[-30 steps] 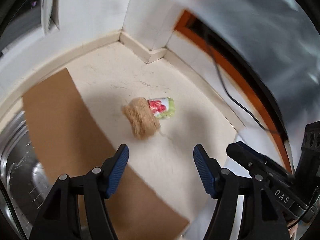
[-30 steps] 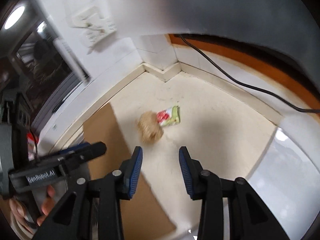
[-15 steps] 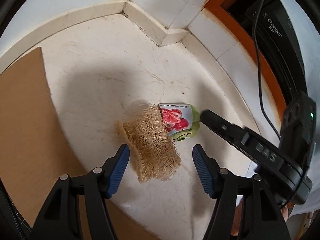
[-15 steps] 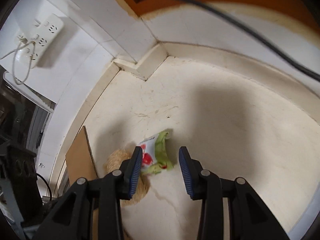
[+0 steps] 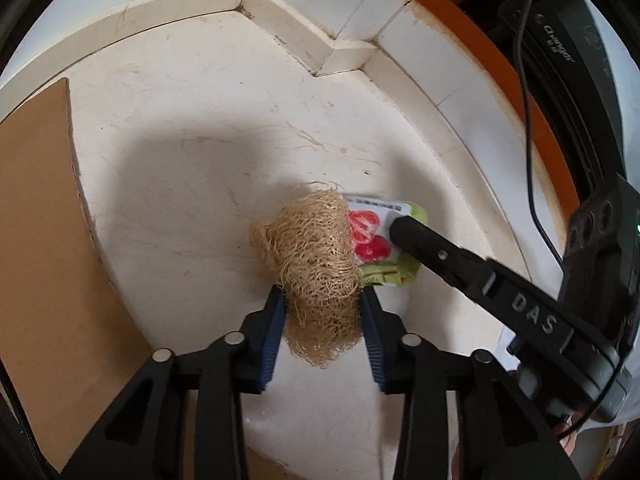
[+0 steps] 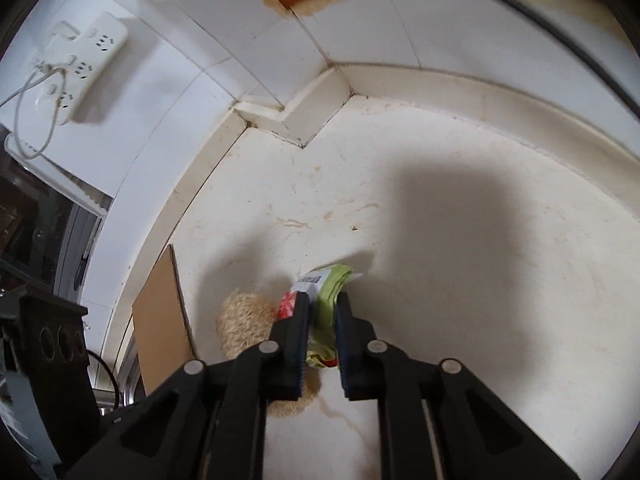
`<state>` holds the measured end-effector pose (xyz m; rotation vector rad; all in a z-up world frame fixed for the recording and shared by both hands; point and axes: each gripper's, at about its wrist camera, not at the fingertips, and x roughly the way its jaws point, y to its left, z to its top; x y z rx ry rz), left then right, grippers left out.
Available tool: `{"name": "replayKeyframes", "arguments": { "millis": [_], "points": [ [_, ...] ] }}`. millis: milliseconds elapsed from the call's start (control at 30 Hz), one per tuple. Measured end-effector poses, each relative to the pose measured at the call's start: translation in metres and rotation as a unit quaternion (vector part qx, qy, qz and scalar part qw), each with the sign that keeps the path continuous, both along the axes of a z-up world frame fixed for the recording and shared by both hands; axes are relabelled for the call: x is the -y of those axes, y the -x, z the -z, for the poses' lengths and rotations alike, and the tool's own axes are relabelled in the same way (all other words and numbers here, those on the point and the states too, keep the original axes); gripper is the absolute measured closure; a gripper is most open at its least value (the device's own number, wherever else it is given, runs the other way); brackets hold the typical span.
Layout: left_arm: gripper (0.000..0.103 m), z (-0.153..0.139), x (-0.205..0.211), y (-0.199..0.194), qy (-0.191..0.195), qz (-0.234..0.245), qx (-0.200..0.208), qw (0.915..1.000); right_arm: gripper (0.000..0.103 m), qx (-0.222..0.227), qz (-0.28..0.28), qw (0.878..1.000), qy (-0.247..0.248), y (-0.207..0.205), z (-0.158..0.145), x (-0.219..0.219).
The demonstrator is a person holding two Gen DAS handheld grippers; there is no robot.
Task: Collect trash
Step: 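Grasp the brown loofah scrubber with the left tool while the right grasps the snack pack, then carry the scrubber with the left tool while the right carries the snack pack down to the bin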
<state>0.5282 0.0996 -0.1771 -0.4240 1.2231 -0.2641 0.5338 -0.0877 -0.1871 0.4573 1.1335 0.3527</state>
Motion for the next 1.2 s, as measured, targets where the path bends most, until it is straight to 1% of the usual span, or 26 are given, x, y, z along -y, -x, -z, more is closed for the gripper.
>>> {"name": "replayKeyframes", "arguments": {
  "millis": [133,233,333,400,567,667,733,833,900,1100,1200],
  "points": [
    [0.074,-0.008,0.003,0.01,0.001,0.006,0.01,0.9999,0.098,0.018,0.01,1.0,0.024,0.02,-0.017,0.007],
    [0.074,-0.019,0.004,0.023,0.005,0.013,0.017,0.9998,0.099,0.029,0.022,0.998,0.044,0.038,-0.033,0.017],
    [0.075,-0.04,0.005,0.04,0.025,0.022,0.028,0.9991,0.099,0.041,0.034,0.997,0.061,0.062,-0.054,0.026],
    [0.075,-0.052,0.01,0.051,0.029,0.027,0.036,0.9985,0.099,0.052,0.039,0.995,0.076,0.082,-0.071,0.031],
    [0.075,-0.094,0.021,0.091,0.046,0.051,0.058,0.9959,0.099,0.084,0.054,0.991,0.084,0.146,-0.12,0.044],
    [0.075,-0.122,0.03,0.123,0.051,0.064,0.073,0.9939,0.099,0.097,0.061,0.99,0.087,0.188,-0.145,0.053],
    [0.075,-0.143,0.036,0.153,0.052,0.075,0.083,0.9924,0.099,0.105,0.061,0.989,0.083,0.217,-0.161,0.058],
    [0.075,-0.163,0.048,0.189,0.056,0.085,0.097,0.9901,0.099,0.119,0.059,0.989,0.07,0.265,-0.183,0.068],
    [0.075,-0.177,0.055,0.221,0.06,0.09,0.108,0.9883,0.099,0.124,0.059,0.989,0.063,0.295,-0.195,0.075],
    [0.075,-0.201,0.078,0.313,0.058,0.098,0.123,0.9858,0.099,0.137,0.043,0.988,0.054,0.384,-0.219,0.092],
    [0.075,-0.204,0.088,0.356,0.056,0.101,0.129,0.9849,0.099,0.138,0.038,0.989,0.047,0.42,-0.222,0.099]
  ]
}}
